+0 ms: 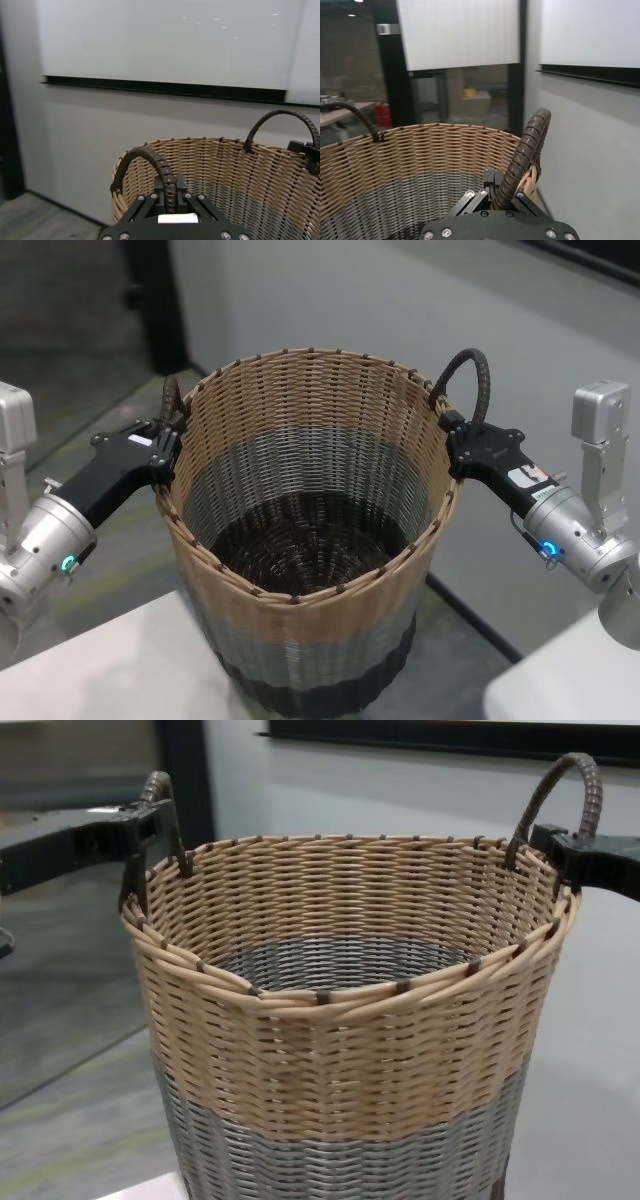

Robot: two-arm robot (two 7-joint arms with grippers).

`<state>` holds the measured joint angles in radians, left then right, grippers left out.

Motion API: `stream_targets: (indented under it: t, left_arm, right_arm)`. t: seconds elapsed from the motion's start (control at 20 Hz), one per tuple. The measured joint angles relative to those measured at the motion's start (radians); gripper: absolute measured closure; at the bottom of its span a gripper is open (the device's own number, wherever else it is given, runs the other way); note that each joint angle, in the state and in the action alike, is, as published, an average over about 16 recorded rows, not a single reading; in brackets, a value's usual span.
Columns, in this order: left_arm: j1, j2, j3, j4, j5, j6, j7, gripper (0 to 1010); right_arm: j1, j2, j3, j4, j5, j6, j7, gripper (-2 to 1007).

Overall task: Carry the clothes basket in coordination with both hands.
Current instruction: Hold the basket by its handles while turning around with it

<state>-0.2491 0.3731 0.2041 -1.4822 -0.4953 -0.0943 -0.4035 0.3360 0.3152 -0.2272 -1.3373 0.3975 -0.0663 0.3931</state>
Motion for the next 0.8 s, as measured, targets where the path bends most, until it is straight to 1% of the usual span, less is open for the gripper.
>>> stream_targets:
  t: [0.8]
  left_arm:
    - [0.0,0.0,0.0,0.0,0.0,0.0,0.0,859]
  right_arm:
    - [0.0,0.0,0.0,0.0,0.0,0.0,0.0,995]
